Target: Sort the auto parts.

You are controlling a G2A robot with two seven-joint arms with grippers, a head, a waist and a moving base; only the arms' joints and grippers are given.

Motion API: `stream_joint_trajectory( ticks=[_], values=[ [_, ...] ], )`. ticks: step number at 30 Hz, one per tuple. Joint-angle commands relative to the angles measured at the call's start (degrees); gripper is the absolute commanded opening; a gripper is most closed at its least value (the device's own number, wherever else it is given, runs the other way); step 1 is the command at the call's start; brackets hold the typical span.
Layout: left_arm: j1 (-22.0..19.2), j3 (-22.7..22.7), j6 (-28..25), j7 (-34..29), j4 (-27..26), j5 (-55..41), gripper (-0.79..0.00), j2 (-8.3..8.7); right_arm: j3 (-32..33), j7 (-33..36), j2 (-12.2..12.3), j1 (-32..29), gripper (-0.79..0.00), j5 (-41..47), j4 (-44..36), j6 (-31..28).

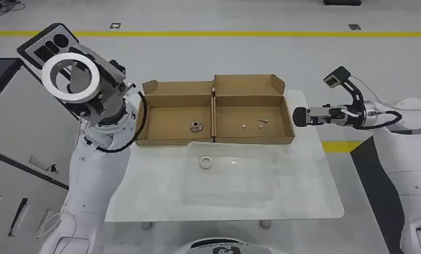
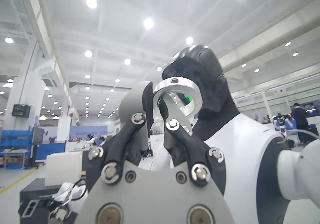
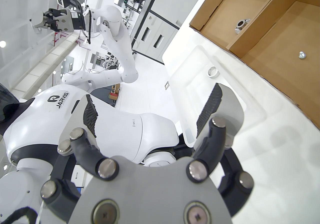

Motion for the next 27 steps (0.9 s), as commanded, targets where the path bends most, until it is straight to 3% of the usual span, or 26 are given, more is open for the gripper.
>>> stream_joint_trajectory(
  ticks=[1, 7, 13, 18, 22, 27],
  values=[
    [0.19, -0.58, 0.0, -2.86, 0.61, -3.36, -0.785, -0.6, 0.0, 0.0, 0.0, 0.0, 0.0, 0.0, 0.0, 0.0],
    [0.23, -1.43, 0.0, -3.66, 0.93, 2.18, -0.785, -1.46, 0.0, 0.0, 0.0, 0.0, 0.0, 0.0, 0.0, 0.0],
    [0.33, -2.09, 0.0, -3.66, 0.93, 18.03, -0.785, -0.74, 0.0, 0.0, 0.0, 0.0, 0.0, 0.0, 0.0, 0.0],
    [0.41, -2.35, 0.0, -3.66, 0.67, 24.6, -0.785, -0.1, 0.0, 0.0, 0.0, 0.0, 0.0, 0.0, 0.0, 0.0],
    [0.57, -2.16, 0.0, -3.65, 0.47, 25.22, -0.785, 0.18, 0.0, 0.0, 0.0, 0.0, 0.0, 0.0, 0.0, 0.0],
    [0.48, -1.08, 0.0, -3.65, 0.03, 18.34, -0.785, 0.04, 0.0, 0.0, 0.0, 0.0, 0.0, 0.0, 0.0, 0.0]
  ],
)
